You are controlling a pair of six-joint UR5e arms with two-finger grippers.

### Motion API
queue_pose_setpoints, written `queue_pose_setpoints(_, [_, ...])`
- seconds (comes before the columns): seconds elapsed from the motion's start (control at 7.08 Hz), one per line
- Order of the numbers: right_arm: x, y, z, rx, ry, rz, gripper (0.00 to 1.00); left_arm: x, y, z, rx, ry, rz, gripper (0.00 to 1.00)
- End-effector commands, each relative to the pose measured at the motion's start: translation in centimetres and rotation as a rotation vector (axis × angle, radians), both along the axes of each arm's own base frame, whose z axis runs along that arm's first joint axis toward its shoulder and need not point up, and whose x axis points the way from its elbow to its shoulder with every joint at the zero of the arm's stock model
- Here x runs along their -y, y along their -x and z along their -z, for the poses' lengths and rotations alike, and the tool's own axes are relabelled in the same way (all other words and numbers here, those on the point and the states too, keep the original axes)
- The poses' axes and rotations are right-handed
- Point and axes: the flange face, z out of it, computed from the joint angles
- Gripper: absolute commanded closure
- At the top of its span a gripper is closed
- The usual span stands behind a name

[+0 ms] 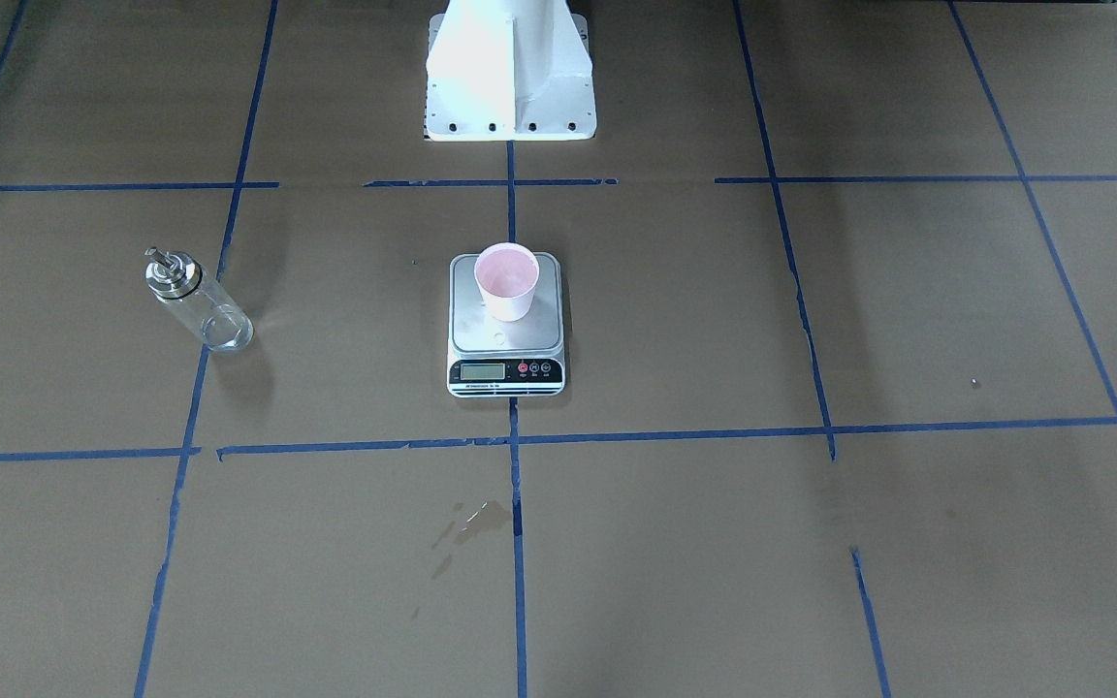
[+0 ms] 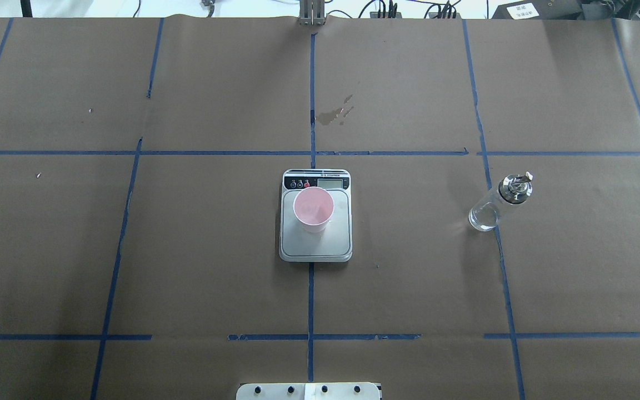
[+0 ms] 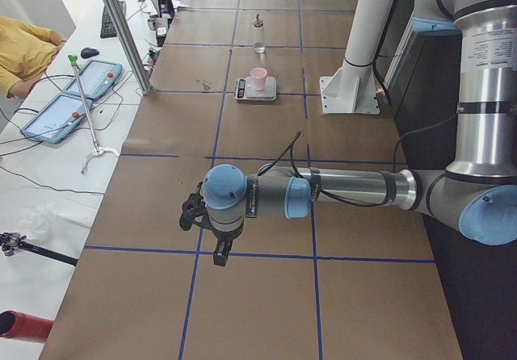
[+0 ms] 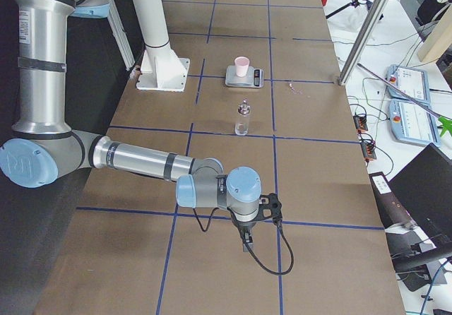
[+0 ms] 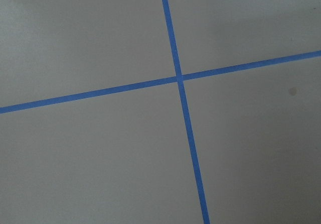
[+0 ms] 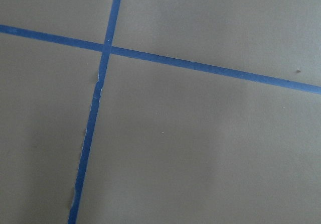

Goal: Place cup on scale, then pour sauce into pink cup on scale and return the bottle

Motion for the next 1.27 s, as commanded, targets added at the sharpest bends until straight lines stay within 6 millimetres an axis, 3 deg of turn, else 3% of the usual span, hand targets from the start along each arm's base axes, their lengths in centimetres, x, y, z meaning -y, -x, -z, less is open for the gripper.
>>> queue_pose_setpoints(0.0, [-0.4, 0.5, 0.0, 0.074, 0.014, -0.001, 0.00, 0.0, 0.0, 0.1, -0.003, -0.001, 0.000, 0.00])
queue_pose_setpoints(0.28, [-2.1, 0.8, -1.3, 0.087, 0.045, 0.011, 0.00, 0.0, -0.1, 0.2, -0.009, -0.002, 0.001, 0.00])
queue_pose_setpoints(0.57, [-2.9, 0.8, -1.0, 0.083, 0.040, 0.011, 0.00, 0.0, -0.1, 0.2, -0.009, -0.003, 0.000, 0.00])
queue_pose_setpoints(0.99, [-3.1, 0.7, -0.7, 0.066, 0.051, 0.000, 0.00, 0.1, -0.1, 0.4, -0.009, -0.008, 0.000, 0.00])
queue_pose_setpoints(1.13, [-2.3, 1.3, -0.4, 0.017, 0.045, 0.021, 0.00, 0.1, -0.1, 0.5, -0.009, -0.008, 0.000, 0.00])
